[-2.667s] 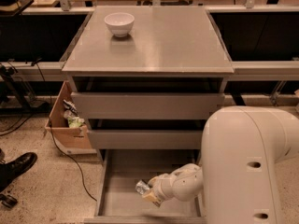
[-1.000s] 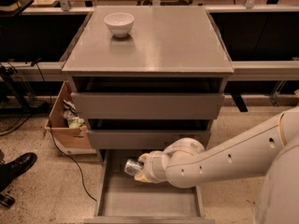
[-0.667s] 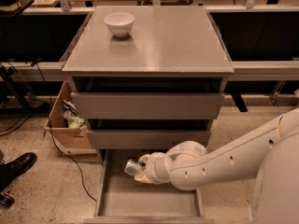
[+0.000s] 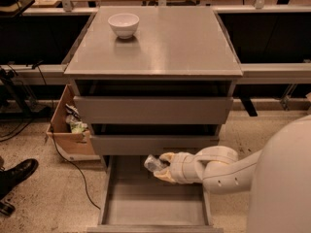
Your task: Pick redbull can from bottom drawer and place on counter
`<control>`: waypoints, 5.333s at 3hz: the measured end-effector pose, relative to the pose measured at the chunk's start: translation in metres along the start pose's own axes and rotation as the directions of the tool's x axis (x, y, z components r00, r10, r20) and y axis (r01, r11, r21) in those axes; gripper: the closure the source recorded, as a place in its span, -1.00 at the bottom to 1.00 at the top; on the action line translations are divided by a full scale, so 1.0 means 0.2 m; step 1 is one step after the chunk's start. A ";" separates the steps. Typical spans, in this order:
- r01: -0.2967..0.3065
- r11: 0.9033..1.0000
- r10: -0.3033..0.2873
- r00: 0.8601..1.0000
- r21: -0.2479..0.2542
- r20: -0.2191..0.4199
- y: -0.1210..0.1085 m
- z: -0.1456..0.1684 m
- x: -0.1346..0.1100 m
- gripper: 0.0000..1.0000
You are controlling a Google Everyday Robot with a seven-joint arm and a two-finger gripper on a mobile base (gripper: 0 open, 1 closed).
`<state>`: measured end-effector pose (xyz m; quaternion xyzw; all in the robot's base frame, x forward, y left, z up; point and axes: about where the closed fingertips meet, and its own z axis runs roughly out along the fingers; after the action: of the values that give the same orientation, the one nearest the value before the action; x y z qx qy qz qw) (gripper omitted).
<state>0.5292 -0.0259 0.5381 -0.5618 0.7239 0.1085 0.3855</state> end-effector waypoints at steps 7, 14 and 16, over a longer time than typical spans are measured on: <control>0.161 0.916 -0.193 0.980 0.369 0.051 -1.13 -1.03 -0.87 1.00; 0.131 0.944 -0.111 0.990 0.304 -0.081 -1.78 -0.71 -0.84 0.03; 0.142 0.953 -0.130 0.990 0.267 -0.062 -1.76 -0.69 -0.91 -0.90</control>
Offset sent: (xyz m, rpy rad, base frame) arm 0.0623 -0.0980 0.2058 -0.0670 -0.2453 0.0440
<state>0.7974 -0.0956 0.8537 -0.5546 0.6997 -0.0304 0.4493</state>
